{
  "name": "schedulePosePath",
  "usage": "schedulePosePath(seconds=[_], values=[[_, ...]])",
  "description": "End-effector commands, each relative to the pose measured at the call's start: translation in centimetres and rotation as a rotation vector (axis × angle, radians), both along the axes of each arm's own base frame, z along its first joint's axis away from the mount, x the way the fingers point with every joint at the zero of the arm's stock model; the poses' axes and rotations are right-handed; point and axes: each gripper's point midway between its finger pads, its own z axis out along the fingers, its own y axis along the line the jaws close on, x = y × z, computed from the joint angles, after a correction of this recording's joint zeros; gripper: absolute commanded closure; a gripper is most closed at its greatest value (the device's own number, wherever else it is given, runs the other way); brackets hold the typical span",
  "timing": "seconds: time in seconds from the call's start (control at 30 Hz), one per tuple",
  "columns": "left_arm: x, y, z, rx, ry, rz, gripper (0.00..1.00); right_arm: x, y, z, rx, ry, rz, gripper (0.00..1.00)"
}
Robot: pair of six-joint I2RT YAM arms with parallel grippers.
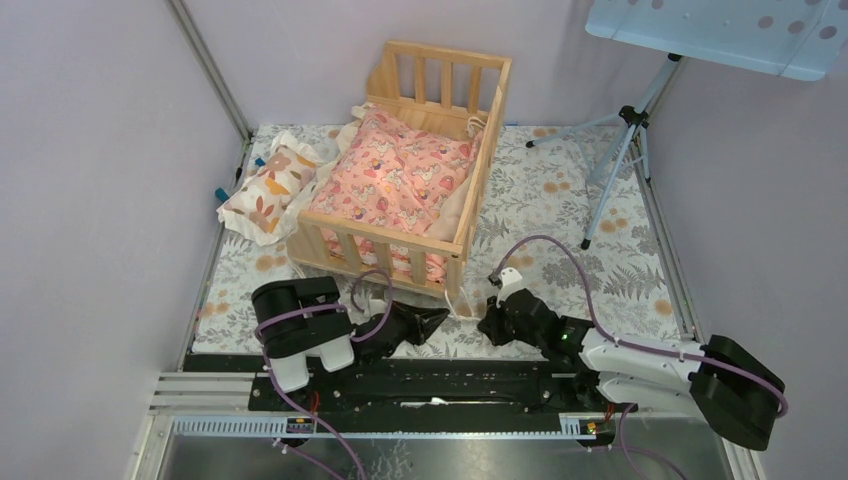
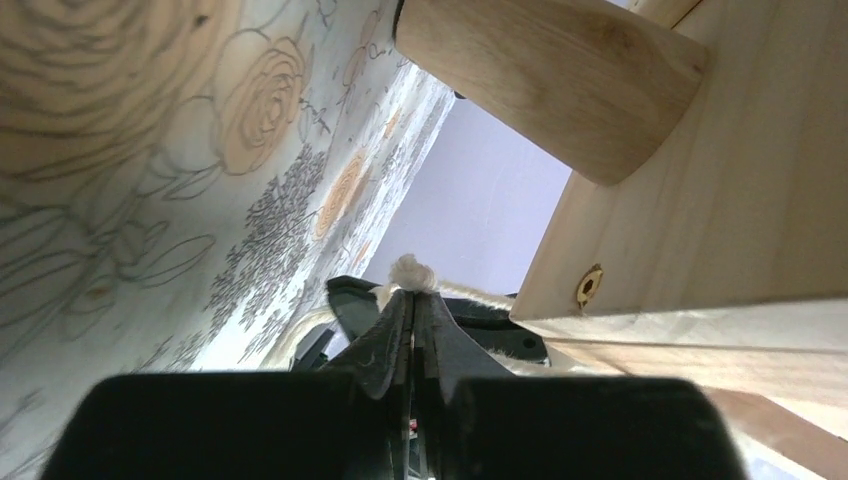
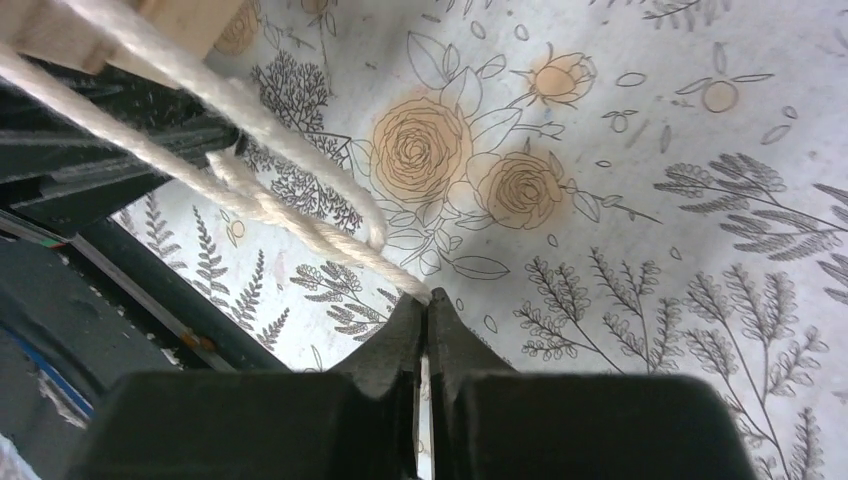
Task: Set up the pet bed
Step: Tie the ropes to the bed frame.
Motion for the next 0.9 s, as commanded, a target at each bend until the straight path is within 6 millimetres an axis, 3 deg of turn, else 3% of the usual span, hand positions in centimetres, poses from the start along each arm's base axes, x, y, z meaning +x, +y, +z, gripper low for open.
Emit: schedulePosePath(seconds=[0.0, 0.2, 0.5, 0.77, 0.87], values=[[-0.5, 0.6, 7.0, -0.284, -0.058, -0.010, 1.00, 2.0, 0.2, 3.8, 0.071, -0.070, -0.112, 1.00], [-2.3, 3.6, 5.9, -0.198, -0.094, -0.027, 1.00, 3.2, 0.3, 7.4, 0.110, -0.141, -0.150, 1.00], [-2.3, 6.7, 6.7, -0.131, -0.207, 0.033, 1.00, 5.2, 0.4, 8.4, 0.050, -0.152, -0.232, 1.00], [-1.8, 8.7, 5.0, 0.070, -0.229, 0.081, 1.00, 5.6, -0.9, 9.3, 0.065, -0.167, -0.315, 1.00], [-1.5, 10.7, 4.9, 0.197, -0.227, 0.132, 1.00, 5.8, -1.7, 9.6, 0.065, -0.181, -0.350, 1.00]])
